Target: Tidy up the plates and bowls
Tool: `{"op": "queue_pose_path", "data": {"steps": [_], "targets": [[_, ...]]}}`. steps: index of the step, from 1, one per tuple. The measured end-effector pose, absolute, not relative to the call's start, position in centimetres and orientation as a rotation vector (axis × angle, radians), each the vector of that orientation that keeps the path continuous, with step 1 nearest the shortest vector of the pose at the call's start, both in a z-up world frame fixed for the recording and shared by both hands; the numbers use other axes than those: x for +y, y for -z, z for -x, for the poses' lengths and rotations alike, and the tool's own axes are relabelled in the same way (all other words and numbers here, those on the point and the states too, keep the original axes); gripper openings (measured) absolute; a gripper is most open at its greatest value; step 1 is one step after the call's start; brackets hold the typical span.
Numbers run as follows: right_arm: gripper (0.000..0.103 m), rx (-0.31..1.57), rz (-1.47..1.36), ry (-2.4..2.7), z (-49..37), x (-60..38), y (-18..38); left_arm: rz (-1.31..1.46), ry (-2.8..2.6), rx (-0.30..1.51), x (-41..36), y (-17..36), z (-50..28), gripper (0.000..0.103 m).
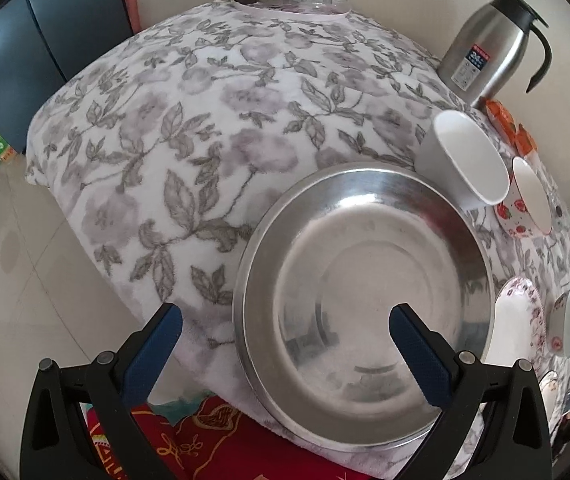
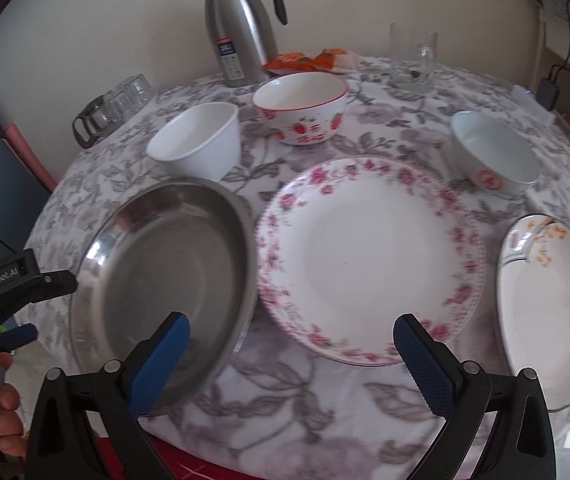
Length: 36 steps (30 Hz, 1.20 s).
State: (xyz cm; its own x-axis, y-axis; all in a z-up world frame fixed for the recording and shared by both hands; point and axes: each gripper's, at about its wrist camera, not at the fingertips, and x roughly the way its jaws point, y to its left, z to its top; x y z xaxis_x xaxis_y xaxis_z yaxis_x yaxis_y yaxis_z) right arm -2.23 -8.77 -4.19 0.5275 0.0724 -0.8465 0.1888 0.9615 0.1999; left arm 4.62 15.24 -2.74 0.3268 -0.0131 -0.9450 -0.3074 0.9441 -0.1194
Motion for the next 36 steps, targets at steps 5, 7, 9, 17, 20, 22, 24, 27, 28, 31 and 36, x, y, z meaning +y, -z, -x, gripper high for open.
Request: {"op": "queue_pose_path", "data": {"steps": [5, 7, 9, 17, 20, 22, 24, 27, 28, 31, 36], "targets": [[0.099, 1.037, -0.296, 0.04, 1.6, -7.8, 4.8, 0.316, -0.178, 1.206, 15.7, 3.0, -5.1, 0.103], [0.096, 1.044, -0.303, 0.026, 1.5, -7.5, 5.0, 0.331, -0.163, 1.209, 15.9, 3.3, -5.4, 0.103], [0.095, 1.051, -0.313, 0.017, 1.4, -7.4, 5.2, 0.346, -0.154, 1.209, 16.2, 3.5, -5.7, 0.103], [0.086, 1.077, -0.354, 0.006, 1.0, -7.2, 5.9, 0.442, -0.152, 1.176, 18.0, 4.2, -6.3, 0.103], [0.081, 1.074, -0.357, 0.014, 1.1, -7.2, 5.8, 0.432, -0.162, 1.207, 18.1, 4.8, -6.6, 0.103], [0.076, 1.071, -0.358, 0.01, 1.1, -7.2, 5.7, 0.426, -0.159, 1.224, 18.1, 5.2, -6.7, 0.103], [0.07, 1.071, -0.365, -0.001, 1.2, -7.1, 5.6, 0.413, -0.159, 1.233, 18.0, 5.4, -6.9, 0.103], [0.068, 1.078, -0.367, -0.023, 1.2, -6.7, 5.7, 0.391, -0.162, 1.239, 17.9, 5.5, -7.0, 0.103], [0.067, 1.084, -0.366, -0.028, 1.1, -6.6, 5.9, 0.387, -0.162, 1.244, 17.9, 5.6, -7.0, 0.103], [0.061, 1.102, -0.382, -0.038, 0.9, -6.7, 6.3, 0.382, -0.165, 1.267, 18.0, 6.0, -7.1, 0.103], [0.055, 1.119, -0.424, -0.043, 0.6, -7.2, 7.0, 0.392, -0.146, 1.318, 17.8, 7.3, -7.5, 0.102]]}}
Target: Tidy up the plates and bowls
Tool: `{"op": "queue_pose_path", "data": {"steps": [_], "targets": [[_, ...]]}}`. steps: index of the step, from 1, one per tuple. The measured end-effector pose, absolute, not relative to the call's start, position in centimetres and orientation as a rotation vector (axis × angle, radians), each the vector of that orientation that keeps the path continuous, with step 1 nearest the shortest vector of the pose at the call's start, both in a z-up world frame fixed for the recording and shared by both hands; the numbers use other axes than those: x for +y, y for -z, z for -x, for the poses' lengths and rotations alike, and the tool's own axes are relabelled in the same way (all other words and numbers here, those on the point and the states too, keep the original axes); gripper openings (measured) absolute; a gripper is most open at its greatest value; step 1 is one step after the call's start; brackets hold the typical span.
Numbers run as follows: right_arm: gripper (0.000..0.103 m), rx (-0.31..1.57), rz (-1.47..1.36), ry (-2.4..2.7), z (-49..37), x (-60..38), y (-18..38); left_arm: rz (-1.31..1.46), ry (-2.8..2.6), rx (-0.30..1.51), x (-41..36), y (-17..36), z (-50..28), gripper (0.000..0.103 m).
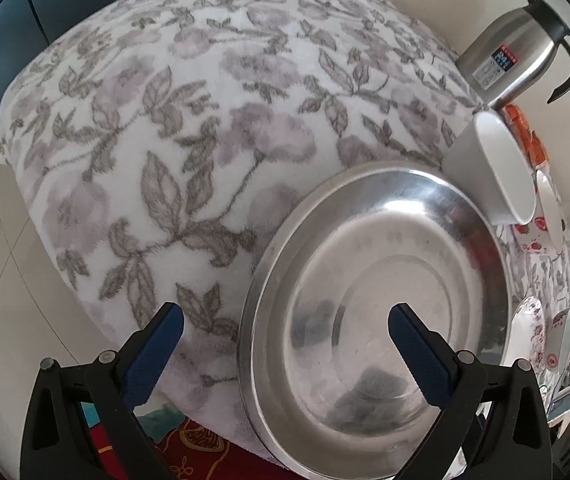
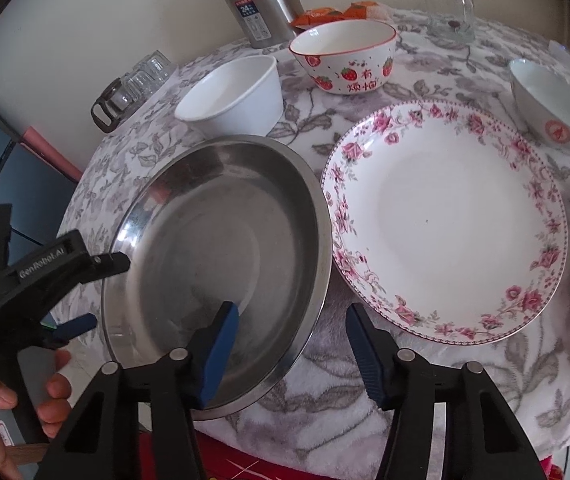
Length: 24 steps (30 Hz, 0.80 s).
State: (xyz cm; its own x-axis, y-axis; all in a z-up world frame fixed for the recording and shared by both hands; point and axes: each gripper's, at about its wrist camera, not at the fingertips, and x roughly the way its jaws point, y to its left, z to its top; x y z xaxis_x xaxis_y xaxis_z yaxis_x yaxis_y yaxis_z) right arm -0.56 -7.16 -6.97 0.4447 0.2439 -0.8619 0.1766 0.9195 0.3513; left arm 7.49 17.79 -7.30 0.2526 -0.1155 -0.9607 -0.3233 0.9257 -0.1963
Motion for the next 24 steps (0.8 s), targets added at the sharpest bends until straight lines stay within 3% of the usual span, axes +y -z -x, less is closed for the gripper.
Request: {"op": "queue_pose_path", "data": {"steps": [2, 6, 14, 18, 24], "targets": [[0.053, 1.13, -0.433, -0.043, 0.3, -7.3, 7.4, 0.401, -0.138, 1.332, 17.6, 7.8, -7.6, 0.102], [0.043, 1.158, -0.457, -0.049, -0.5, -7.6, 8.5, 0.402, -0.116, 1.354, 17.3, 8.6, -8.1, 0.082], [0.027, 1.157, -0.497, -0.047, -1.6, -8.4, 9.4, 0.383, -0.153, 1.337, 17.6, 9.2, -9.3, 0.062], [0.024, 1.148, -0.458, -0.06, -2.0, -7.9, 9.2, 0.372, -0.15, 1.317, 17.5, 9.1, -9.8, 0.049], [0.023, 1.131, -0.454, -0.071, -1.9, -7.7, 9.0, 0.384, -0.15, 1.314, 17.5, 8.9, -10.6, 0.046]]}}
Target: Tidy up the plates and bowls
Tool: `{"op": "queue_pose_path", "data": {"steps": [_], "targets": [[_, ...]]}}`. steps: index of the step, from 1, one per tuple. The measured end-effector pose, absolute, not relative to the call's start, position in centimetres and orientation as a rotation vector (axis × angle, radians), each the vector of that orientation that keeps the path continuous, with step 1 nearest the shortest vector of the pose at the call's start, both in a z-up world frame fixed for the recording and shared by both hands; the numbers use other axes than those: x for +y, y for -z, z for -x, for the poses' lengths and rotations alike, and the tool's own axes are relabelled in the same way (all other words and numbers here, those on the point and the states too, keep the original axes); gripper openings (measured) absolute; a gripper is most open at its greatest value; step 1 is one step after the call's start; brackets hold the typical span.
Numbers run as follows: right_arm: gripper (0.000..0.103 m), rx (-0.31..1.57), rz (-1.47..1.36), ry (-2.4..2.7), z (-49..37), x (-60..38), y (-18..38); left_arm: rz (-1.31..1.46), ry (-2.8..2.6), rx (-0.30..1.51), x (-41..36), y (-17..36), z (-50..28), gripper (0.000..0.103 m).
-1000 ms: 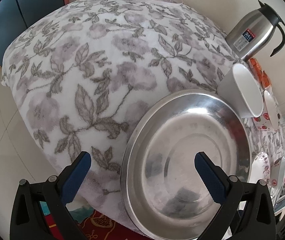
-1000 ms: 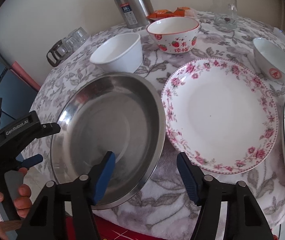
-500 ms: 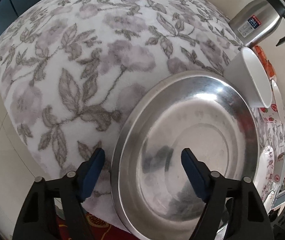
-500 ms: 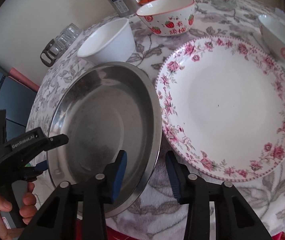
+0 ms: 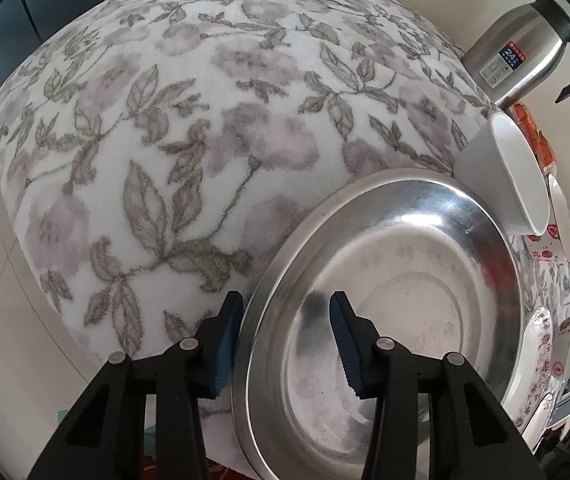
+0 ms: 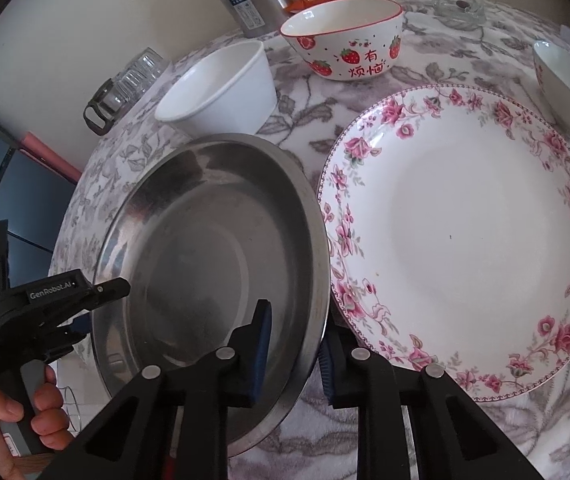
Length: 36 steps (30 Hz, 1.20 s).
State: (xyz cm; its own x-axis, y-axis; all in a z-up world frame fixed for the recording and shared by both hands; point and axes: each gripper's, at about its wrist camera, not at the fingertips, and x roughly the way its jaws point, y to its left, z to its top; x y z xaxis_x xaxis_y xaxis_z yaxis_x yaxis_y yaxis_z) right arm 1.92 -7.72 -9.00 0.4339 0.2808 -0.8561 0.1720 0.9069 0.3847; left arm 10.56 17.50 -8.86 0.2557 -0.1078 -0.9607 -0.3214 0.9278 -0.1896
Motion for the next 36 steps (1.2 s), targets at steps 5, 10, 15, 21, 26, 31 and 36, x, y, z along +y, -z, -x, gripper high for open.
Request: {"op": "queue_pose_path", "data": {"steps": [5, 10, 15, 21, 26, 31, 36], "targets": [[0.023, 1.098, -0.415, -0.082, -1.7, -7.4, 8.0, 0.385, -0.14, 1.282, 17.7, 8.3, -9.6, 0.046], [0.023, 1.074, -0.379, -0.088, -1.6, -7.2, 7.1, 0.389, -0.126, 1.244, 17.9, 7.0, -8.7, 0.046], [0.023, 1.047, -0.343, -0.093, -1.2, -7.3, 6.3, 0.375, -0.105, 1.205, 17.7, 5.9, -8.3, 0.046], [0.024, 1.027, -0.311, -0.099, -1.0, -7.3, 5.6, 0.367, -0.086, 1.166, 17.3, 5.0, -8.0, 0.046], [0.023, 1.022, -0.313, -0.098, -0.9, -7.5, 5.5, 0.374, -0.069, 1.166, 17.2, 4.8, -7.9, 0.046], [0.023, 0.997, -0.303, -0.097, -0.6, -7.7, 4.8, 0.364, -0.05, 1.14, 16.9, 4.1, -7.5, 0.046], [0.024, 0.974, -0.301, -0.107, -0.2, -7.9, 3.9, 0.358, -0.04, 1.095, 16.7, 2.9, -7.0, 0.046]]}}
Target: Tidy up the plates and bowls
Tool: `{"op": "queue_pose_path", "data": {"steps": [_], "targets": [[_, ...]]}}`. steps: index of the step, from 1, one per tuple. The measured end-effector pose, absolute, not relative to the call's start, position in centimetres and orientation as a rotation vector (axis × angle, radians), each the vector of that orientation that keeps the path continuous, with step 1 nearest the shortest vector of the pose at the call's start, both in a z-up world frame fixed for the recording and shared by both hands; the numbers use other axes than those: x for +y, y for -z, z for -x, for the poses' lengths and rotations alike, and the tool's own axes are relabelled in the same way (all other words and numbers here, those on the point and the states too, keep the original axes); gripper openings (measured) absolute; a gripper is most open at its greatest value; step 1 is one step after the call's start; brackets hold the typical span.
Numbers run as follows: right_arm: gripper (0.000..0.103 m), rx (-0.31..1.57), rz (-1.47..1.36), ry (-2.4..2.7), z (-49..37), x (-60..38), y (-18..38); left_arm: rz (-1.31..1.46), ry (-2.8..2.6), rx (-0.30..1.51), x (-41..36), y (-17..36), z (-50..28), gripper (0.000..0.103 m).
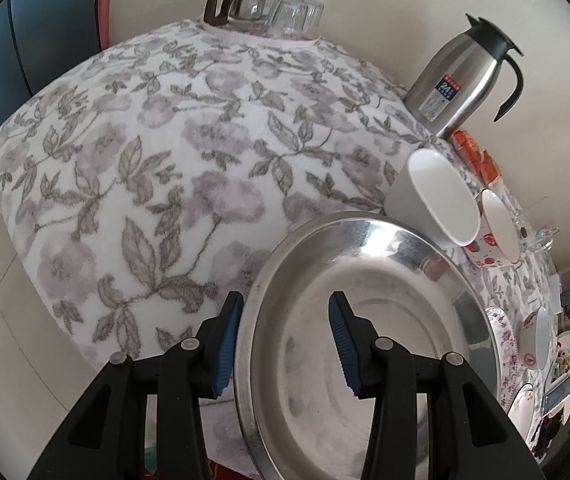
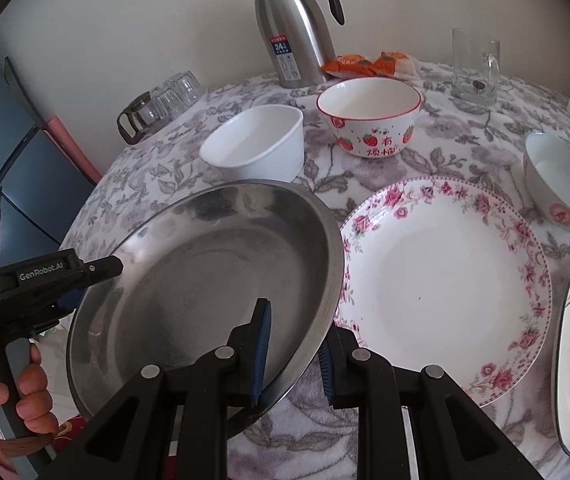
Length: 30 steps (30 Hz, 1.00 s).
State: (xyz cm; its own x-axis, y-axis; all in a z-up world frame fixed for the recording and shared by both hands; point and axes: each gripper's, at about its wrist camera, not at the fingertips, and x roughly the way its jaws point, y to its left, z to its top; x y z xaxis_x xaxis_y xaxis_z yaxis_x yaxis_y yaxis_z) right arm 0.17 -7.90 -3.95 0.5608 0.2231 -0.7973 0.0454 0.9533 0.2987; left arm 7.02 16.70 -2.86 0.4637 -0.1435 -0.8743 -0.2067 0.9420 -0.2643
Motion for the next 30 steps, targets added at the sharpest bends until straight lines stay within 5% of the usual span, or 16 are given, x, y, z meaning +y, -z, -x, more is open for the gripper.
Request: {"op": "queue_pose_path", "data": {"steps": [30], "targets": [[0.024, 0.87, -0.256, -0.103, 2.1, -9.6, 0.8, 0.347, 0.014, 0.952, 14.7, -0.9, -4.6, 0.046]]}}
